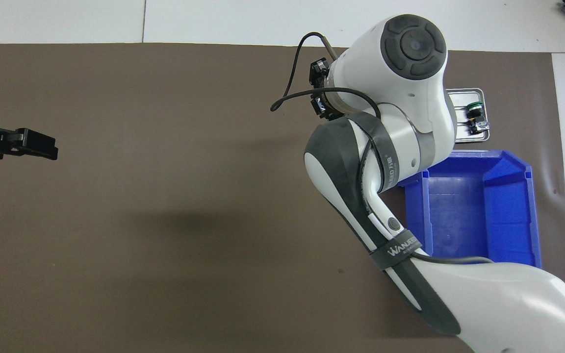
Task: Place and press button with both arms
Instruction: 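Carry the button to the table middle and set it down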
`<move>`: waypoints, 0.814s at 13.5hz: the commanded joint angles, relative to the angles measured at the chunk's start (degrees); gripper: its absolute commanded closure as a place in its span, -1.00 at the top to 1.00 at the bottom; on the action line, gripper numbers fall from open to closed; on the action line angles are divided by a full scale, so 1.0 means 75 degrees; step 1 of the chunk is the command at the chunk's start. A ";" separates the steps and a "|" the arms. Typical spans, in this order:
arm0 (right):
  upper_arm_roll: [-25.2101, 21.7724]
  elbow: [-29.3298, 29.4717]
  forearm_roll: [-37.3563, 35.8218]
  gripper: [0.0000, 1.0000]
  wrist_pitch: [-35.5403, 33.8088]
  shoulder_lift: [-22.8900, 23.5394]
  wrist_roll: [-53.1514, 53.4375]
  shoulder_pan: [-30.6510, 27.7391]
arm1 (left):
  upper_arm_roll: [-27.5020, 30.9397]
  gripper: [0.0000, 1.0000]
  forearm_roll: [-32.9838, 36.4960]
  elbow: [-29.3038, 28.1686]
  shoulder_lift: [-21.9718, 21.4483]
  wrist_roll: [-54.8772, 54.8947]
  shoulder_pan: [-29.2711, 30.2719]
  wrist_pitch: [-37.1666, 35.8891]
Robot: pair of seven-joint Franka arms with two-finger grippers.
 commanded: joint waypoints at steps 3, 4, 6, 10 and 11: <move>0.0026 -0.0213 0.0200 -1.00 0.1257 0.0471 0.4470 0.1300 | -0.0057 1.00 0.0152 -0.0177 -0.0157 -0.0009 0.0076 0.0026; 0.0003 0.0020 0.0153 -1.00 0.1361 0.0891 0.5186 0.1651 | -0.0057 1.00 0.0140 -0.0177 -0.0157 -0.0009 0.0076 0.0026; -0.0091 0.0932 -0.0278 -1.00 0.1374 0.2050 0.6360 0.2366 | -0.0057 1.00 0.0140 -0.0177 -0.0157 -0.0009 0.0076 0.0026; 0.0003 0.0798 -0.0573 -1.00 0.1455 0.2196 0.6963 0.2883 | -0.0057 1.00 0.0140 -0.0177 -0.0157 -0.0009 0.0076 0.0026; 0.0003 0.0669 -0.0794 -1.00 0.1514 0.2254 0.6963 0.2954 | -0.0057 1.00 0.0152 -0.0177 -0.0157 -0.0009 0.0076 0.0026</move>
